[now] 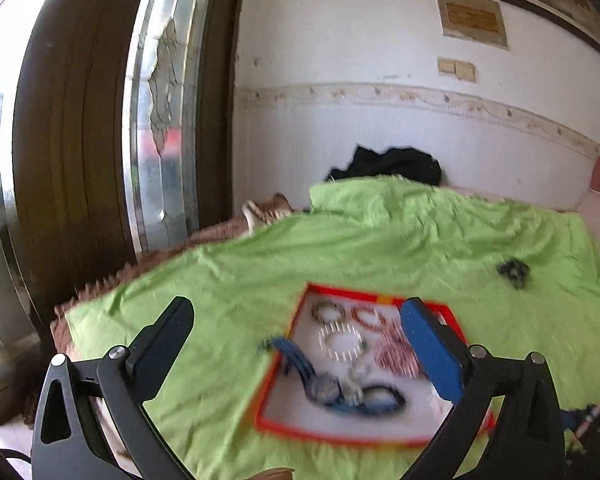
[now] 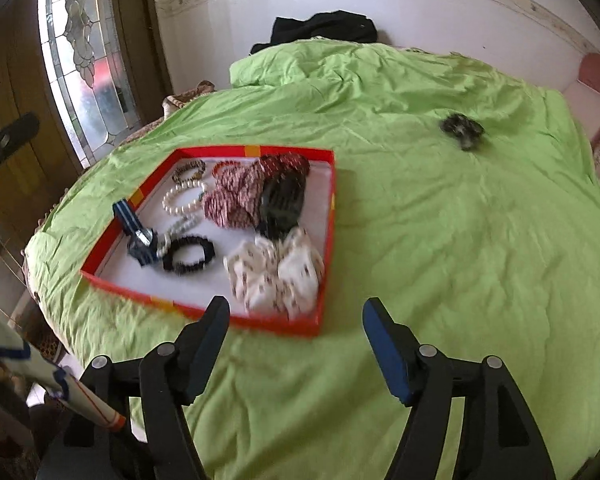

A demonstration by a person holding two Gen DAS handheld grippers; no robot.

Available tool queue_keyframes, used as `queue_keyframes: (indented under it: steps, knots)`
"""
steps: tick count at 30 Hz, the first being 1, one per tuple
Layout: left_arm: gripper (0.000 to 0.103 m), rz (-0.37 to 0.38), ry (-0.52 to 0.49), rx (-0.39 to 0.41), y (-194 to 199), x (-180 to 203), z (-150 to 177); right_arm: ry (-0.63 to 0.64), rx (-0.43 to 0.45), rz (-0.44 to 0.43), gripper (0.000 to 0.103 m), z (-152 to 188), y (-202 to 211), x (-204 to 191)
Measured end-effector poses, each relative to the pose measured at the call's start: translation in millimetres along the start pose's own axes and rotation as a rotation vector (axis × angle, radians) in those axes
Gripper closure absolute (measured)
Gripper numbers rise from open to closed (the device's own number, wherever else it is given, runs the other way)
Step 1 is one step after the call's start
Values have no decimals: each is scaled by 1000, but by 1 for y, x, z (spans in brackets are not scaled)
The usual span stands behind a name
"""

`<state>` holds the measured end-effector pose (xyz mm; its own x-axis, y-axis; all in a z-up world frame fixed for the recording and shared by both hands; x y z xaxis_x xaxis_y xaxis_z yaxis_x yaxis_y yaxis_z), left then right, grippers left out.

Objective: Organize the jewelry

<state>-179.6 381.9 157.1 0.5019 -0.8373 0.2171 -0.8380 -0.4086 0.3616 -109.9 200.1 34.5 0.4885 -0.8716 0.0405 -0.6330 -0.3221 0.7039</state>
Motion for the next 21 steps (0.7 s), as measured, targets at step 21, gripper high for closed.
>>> queue_keyframes:
  steps: [21]
  knots:
    - [0, -87, -113, -194, 43, -23, 80, 15, -45, 176, 11, 39, 21, -23]
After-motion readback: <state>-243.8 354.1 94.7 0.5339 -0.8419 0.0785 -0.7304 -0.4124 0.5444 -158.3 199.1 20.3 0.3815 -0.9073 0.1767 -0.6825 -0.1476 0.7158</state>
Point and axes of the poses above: each gripper's, at about its wrist camera, not at the fingertips, and y roughly against the way its jaws point, x to its right, z to its underside, the point moved 7 cm from there along -y, roughly the way its jaws point, and after that the axes turned 11 degrees about y, right-handed, at the moved point
